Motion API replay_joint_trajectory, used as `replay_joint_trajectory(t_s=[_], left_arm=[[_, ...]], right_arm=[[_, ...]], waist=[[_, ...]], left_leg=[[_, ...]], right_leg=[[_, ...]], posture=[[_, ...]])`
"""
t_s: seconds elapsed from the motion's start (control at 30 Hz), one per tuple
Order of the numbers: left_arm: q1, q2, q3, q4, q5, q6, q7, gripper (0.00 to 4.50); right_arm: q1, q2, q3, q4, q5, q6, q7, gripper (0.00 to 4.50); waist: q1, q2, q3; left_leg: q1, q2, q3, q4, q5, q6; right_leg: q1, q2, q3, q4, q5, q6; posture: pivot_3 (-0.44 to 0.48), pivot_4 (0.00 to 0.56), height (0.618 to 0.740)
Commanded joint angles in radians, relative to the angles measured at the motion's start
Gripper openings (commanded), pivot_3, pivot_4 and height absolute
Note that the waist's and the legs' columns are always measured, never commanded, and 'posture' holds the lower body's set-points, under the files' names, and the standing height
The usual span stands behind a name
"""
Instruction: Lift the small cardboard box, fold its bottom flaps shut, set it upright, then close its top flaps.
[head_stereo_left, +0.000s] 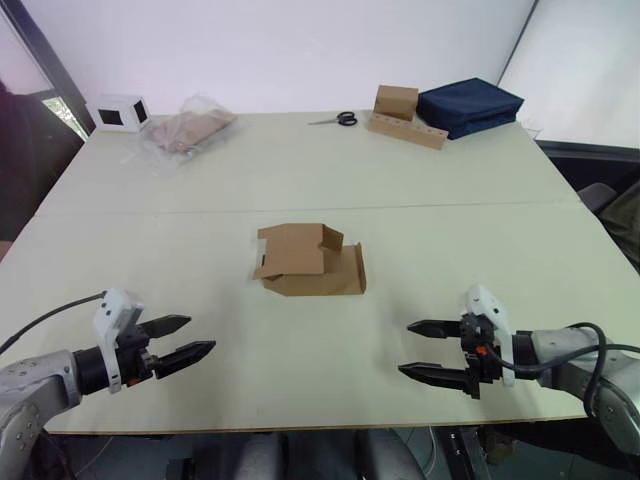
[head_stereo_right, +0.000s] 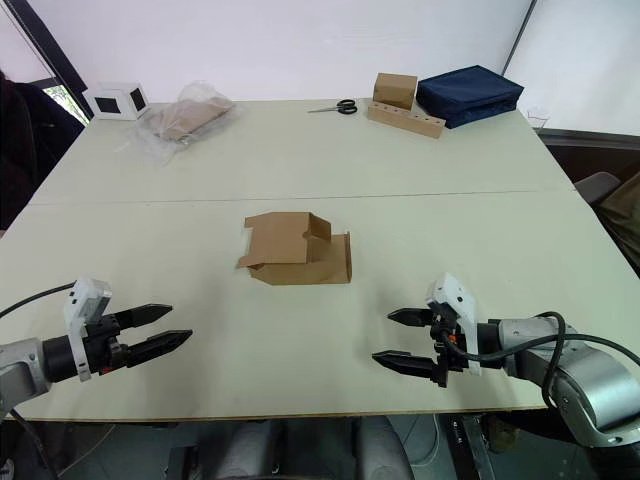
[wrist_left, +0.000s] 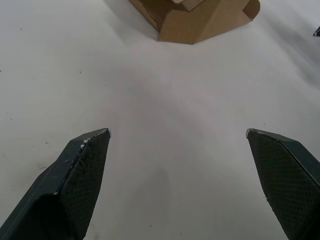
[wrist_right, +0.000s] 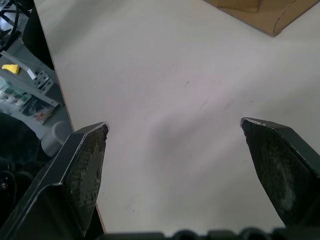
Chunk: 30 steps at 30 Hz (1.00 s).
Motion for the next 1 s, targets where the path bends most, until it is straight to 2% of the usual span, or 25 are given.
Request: replay_joint_trajectory(t_s=[0.03,0.57,0.9,1.0], left_arm=[[-0.011,0.019,0.03,-0.002,-0.014,0.002,-0.011,4.47],[-0.064,0.014,0.038,0.006,-0.063,0.03,0.019,4.47],[-0.104,0.016,0.02,0.009,-0.036,0.029,0.058,4.47],[-0.141,0.021,0.028,0.039,-0.056,0.069,0.08,4.47]], right_arm=[[-0.009,0.01,-0.009,-0.023,0.018,0.003,-0.008,4.42],[-0.047,0.022,0.008,0.017,-0.02,-0.045,-0.02,4.42],[-0.084,0.047,-0.023,0.012,-0.005,0.036,-0.125,4.42],[-0.077,0.058,-0.028,-0.001,-0.045,-0.024,-0.148,4.42]], waist=[[0.0,0.0,0.0],[-0.002,0.0,0.0],[-0.001,0.0,0.0],[0.001,0.0,0.0]], left_leg=[[0.0,0.0,0.0,0.0,0.0,0.0],[0.0,0.0,0.0,0.0,0.0,0.0],[0.0,0.0,0.0,0.0,0.0,0.0],[0.0,0.0,0.0,0.0,0.0,0.0]], right_leg=[[0.0,0.0,0.0,0.0,0.0,0.0],[0.0,0.0,0.0,0.0,0.0,0.0],[0.0,0.0,0.0,0.0,0.0,0.0],[0.0,0.0,0.0,0.0,0.0,0.0]], posture=[[0.0,0.15,0.74],[0.0,0.15,0.74],[0.0,0.15,0.74],[0.0,0.15,0.74]])
